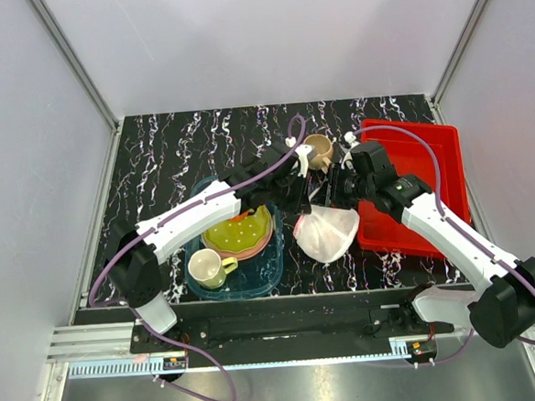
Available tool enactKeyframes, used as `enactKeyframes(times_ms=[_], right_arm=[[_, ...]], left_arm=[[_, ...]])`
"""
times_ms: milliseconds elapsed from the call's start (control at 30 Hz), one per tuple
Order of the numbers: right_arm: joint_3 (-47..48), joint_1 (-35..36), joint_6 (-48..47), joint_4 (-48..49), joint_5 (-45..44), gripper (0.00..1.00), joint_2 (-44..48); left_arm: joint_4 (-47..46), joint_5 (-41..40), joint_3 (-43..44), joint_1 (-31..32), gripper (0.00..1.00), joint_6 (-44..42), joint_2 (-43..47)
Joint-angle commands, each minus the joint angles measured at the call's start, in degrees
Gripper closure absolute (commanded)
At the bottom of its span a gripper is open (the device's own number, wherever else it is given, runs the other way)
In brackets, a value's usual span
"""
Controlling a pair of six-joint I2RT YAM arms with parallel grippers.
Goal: Unzip the laundry bag and remove the bra
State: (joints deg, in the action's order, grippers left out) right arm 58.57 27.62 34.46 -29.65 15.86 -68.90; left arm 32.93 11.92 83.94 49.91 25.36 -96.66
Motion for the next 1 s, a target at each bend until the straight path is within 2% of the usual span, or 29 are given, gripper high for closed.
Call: enactKeyframes(times_ms=[0, 233, 367, 500, 567, 600, 667, 900, 967], right_arm=[[2.34, 0.25, -1.67, 1.0, -4.08, 0.64, 0.08], [2.17, 0.25, -1.5, 0.82, -5.57, 0.67, 0.96], [2.17, 0.16, -1.32, 0.82, -6.28, 0.82, 2.1], [1.9, 0.25, -0.89, 0.21, -8.21, 0.84, 3.68], [1.9, 0.25, -0.8, -0.06, -8.83, 0.81, 4.13], [2.16, 0.16, -0.62, -0.15, -8.83, 0.75, 4.39], [2.52, 0.24, -0.53, -0.15, -8.3, 0.7, 4.39], [2.78, 0.25, -0.44, -0.41, -7.16, 0.61, 3.43], [2.61, 0.25, -0.53, -0.5, -6.72, 0.55, 3.25]], left_arm=[[-2.43, 3.11, 1.49, 0.1, 1.0, 0.83, 2.09], [-2.17, 3.72, 1.23, 0.1, 1.0, 0.65, 2.0], [-1.9, 3.63, 1.05, 0.1, 1.0, 0.39, 2.0], [-1.9, 3.63, 0.87, 0.1, 1.0, 0.39, 2.36], [-1.9, 3.63, 0.7, 0.1, 1.0, 0.3, 2.53], [-1.9, 3.63, 0.52, 0.1, 1.0, 0.21, 2.62], [-1.9, 3.72, 0.52, 0.1, 1.0, 0.12, 2.62], [-1.9, 4.16, 0.44, 0.1, 1.0, 0.21, 2.79], [-1.99, 4.25, 0.17, 0.1, 1.0, 0.12, 2.88]])
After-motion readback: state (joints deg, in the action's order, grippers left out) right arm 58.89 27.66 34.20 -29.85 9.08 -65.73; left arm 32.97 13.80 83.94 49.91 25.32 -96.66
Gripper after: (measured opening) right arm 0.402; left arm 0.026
